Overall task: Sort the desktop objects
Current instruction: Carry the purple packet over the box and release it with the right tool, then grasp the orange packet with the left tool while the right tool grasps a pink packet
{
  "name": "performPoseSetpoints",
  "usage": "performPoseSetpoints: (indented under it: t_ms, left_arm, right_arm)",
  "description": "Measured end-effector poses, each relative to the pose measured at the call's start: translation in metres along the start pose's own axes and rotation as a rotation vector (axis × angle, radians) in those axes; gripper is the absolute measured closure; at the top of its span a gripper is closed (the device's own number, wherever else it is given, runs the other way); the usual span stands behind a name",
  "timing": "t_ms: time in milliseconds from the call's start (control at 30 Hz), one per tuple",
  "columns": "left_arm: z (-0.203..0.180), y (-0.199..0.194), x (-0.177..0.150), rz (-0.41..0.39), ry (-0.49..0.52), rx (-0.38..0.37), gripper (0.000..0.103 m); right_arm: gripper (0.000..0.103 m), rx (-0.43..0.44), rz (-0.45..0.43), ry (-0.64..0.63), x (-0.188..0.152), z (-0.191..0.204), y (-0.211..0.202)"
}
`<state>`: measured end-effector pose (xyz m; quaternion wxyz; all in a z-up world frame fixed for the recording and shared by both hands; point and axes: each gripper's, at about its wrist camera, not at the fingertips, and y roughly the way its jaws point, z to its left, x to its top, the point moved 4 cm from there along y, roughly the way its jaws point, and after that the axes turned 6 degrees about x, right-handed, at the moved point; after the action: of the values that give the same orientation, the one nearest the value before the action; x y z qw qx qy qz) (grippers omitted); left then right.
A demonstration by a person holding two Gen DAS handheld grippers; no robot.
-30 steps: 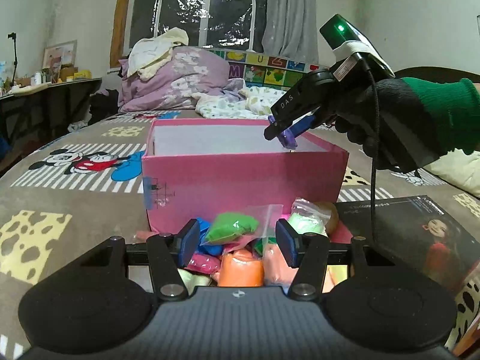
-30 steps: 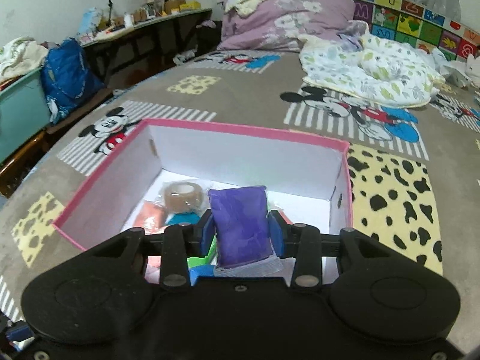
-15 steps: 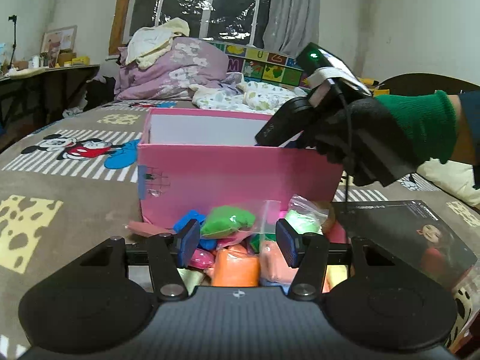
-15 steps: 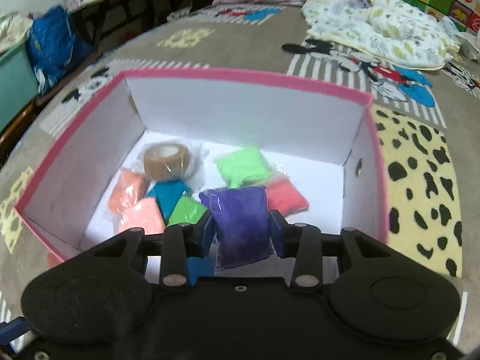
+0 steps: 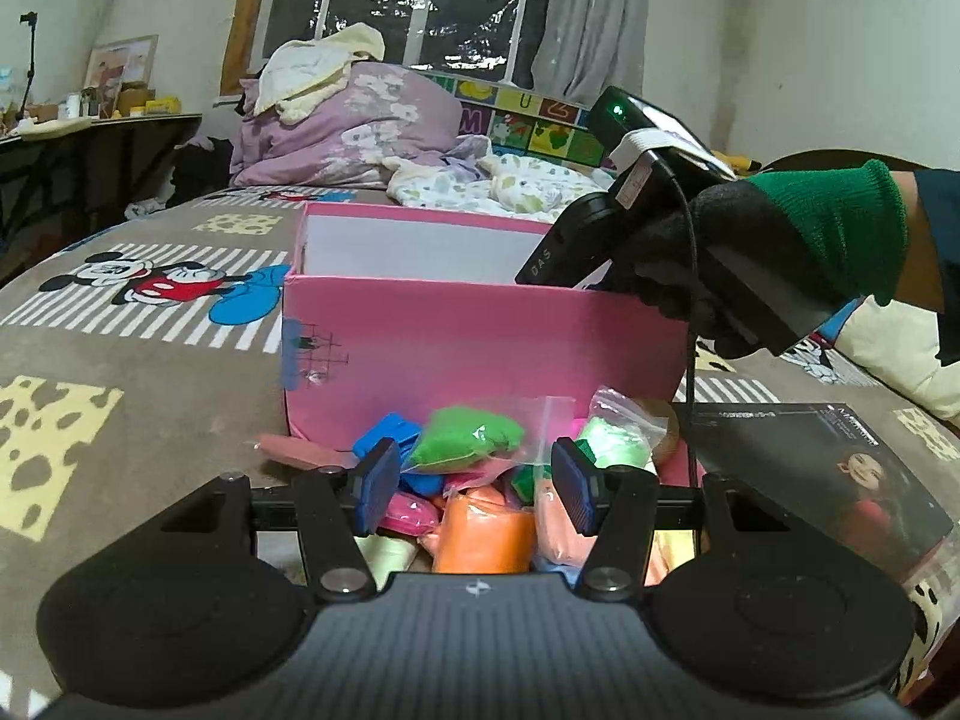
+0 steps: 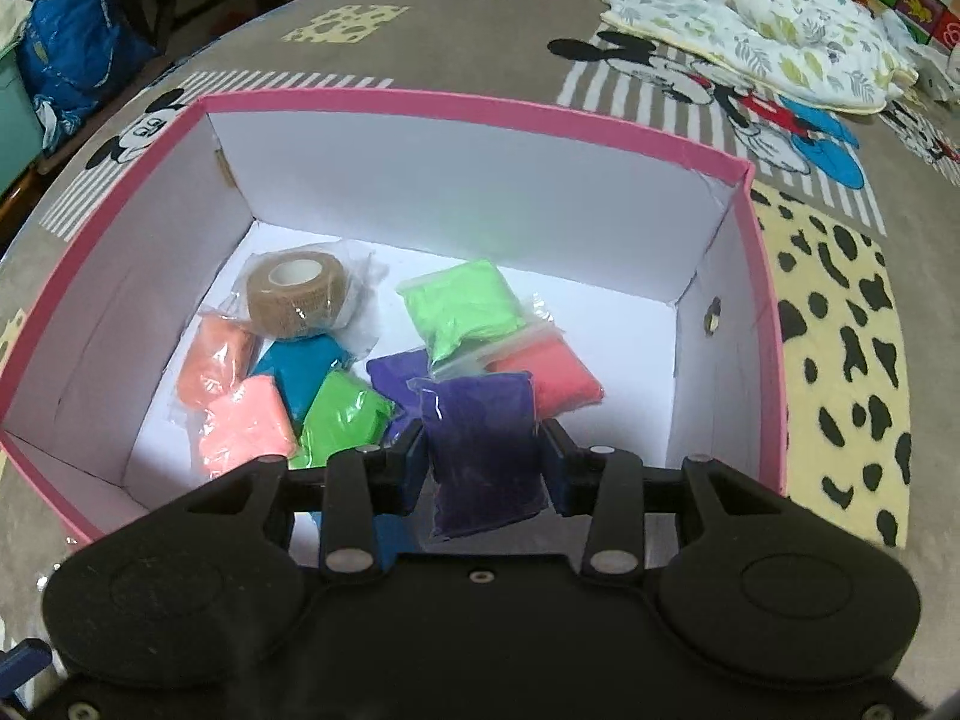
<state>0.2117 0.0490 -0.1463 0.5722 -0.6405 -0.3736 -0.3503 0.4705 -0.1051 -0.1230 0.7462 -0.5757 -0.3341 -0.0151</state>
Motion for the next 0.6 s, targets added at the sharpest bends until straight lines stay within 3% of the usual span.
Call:
performPoseSetpoints:
  t_ms: [233, 600]
  left_arm:
    - [0.0, 0.003, -0.004, 0.027, 0.026, -0.008, 0.049]
    - [0.001, 0.002, -0.012, 0.053, 0.084, -0.004, 0.049]
  right_arm:
    - [0.046, 0.006, -0.025, 0.004, -0.001, 0.002, -0.007]
    - [0.043, 0.06, -0.214, -0.042, -0.008, 0.017, -0.065]
